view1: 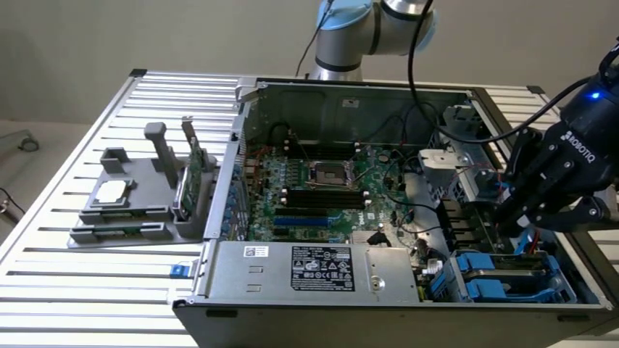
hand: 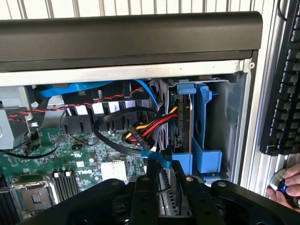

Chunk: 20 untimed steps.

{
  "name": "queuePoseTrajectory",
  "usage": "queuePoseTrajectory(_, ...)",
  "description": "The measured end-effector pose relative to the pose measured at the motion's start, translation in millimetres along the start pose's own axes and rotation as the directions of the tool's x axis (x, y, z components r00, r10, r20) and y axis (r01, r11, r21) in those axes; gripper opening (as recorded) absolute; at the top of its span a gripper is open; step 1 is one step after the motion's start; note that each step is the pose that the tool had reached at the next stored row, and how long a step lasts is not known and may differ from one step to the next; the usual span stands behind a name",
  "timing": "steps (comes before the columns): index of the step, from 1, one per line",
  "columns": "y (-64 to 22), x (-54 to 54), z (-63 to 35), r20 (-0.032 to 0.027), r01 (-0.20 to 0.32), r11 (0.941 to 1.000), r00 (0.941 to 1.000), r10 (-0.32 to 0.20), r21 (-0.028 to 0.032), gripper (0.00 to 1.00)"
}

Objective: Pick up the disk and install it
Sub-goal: 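Insert the second disk wire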

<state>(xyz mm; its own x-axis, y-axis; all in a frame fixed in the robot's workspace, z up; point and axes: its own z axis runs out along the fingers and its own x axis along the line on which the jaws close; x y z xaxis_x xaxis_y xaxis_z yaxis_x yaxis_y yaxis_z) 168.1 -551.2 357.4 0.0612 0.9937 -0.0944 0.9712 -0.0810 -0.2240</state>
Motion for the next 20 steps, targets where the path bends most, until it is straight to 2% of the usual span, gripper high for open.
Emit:
queuePoseTrajectory(4,2.0,0.2,-0.5,-0.0009,0.000,1.0000,1.0000,0.000,0.0001,0.25)
queuePoseTrajectory(5,2.2,0.1,-0.4,-0.0011,0.000,1.0000,1.0000,0.000,0.0001,0.19)
queuePoseTrajectory(11,2.2,0.1,-0.5,-0.0011,0.000,1.0000,1.0000,0.000,-0.0001,0.19)
queuePoseTrajectory(13,0.2,-0.1,-0.6,-0.0013,0.000,1.0000,1.0000,0.000,-0.0048,0.19)
queuePoseTrajectory(17,-6.9,-0.7,-1.5,-0.0022,0.000,0.9998,1.0000,0.000,-0.0198,0.19)
queuePoseTrajectory(20,-9.4,-1.0,-4.0,-0.0028,0.000,0.9997,1.0000,0.000,-0.0264,0.19)
